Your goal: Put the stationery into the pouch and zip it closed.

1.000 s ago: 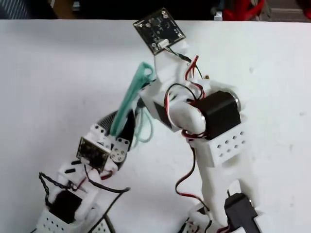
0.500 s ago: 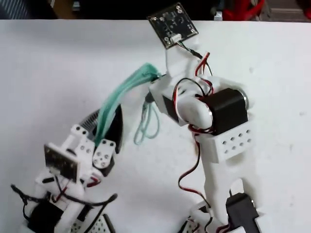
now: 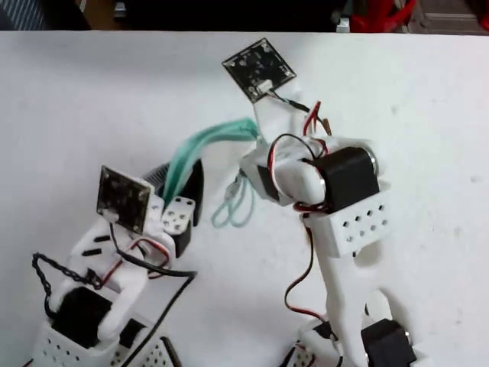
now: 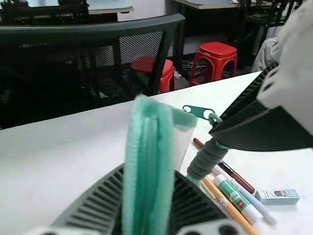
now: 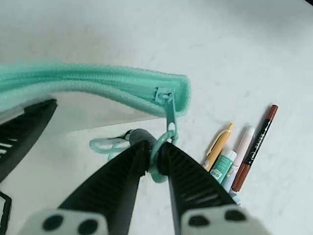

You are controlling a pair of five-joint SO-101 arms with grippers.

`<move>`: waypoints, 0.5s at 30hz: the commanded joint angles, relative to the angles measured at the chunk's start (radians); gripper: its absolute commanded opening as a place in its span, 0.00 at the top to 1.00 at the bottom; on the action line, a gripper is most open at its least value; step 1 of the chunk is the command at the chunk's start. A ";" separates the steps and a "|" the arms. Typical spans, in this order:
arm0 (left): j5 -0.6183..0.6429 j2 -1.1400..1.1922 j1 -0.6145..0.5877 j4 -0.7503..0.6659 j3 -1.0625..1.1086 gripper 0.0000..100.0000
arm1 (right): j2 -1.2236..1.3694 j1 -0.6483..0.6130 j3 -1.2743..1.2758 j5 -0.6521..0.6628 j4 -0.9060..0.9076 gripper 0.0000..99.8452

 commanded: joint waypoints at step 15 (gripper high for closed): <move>0.015 -0.025 -0.062 -0.140 0.143 0.98 | 0.079 0.021 0.109 0.006 -0.124 0.98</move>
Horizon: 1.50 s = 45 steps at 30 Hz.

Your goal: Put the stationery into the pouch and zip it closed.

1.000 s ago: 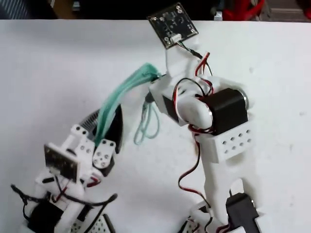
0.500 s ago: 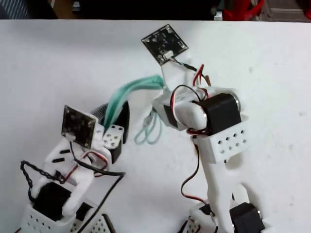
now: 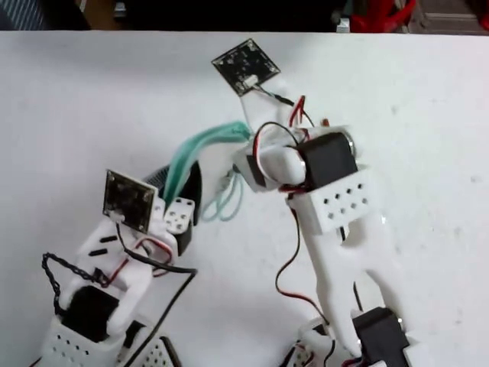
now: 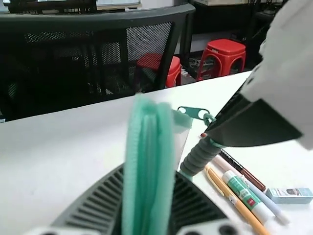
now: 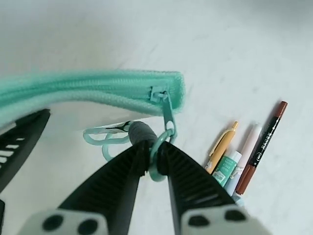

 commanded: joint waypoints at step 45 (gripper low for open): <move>0.014 -0.002 -0.047 -0.058 0.034 0.98 | -0.223 -0.053 0.462 0.002 -0.294 0.98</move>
